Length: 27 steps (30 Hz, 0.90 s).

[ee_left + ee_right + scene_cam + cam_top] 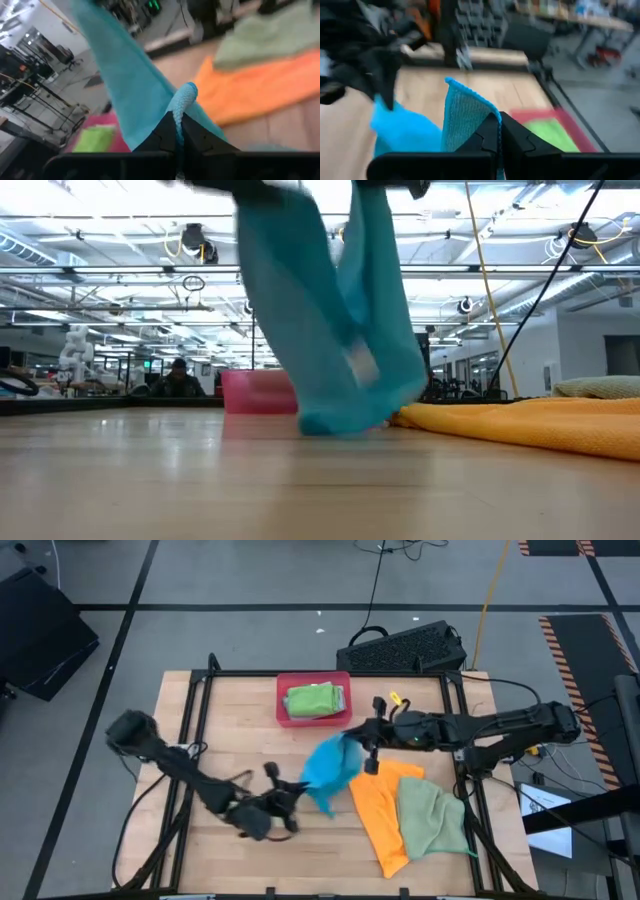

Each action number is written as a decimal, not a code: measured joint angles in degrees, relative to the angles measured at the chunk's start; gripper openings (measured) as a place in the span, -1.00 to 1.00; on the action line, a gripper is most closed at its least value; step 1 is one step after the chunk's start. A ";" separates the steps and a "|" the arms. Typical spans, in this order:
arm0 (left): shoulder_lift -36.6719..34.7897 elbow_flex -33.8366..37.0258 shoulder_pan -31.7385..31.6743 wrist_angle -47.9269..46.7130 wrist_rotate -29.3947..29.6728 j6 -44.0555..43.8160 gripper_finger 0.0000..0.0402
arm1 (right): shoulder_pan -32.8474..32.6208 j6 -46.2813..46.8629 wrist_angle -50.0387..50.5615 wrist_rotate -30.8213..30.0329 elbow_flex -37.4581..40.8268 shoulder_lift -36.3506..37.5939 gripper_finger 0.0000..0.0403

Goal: Fold microfiber towels
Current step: Fold the blue towel

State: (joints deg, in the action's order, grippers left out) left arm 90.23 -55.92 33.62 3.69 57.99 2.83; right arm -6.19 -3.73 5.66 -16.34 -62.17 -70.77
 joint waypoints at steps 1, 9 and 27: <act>-2.22 0.01 1.23 -0.58 0.81 0.01 -0.96 | -0.95 -0.44 -2.68 0.02 0.00 0.11 -1.00; -15.66 0.02 12.44 2.66 -0.51 1.30 -0.97 | -10.74 -3.45 -17.16 -0.46 0.00 0.62 -1.00; -18.91 0.07 25.57 -29.32 9.47 -44.22 -0.97 | -23.65 6.44 -20.90 -4.55 9.60 -1.79 -1.00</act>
State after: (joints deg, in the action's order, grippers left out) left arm 71.32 -55.85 59.19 -25.63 67.47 -41.39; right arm -29.84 2.71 -15.24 -20.89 -52.57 -72.56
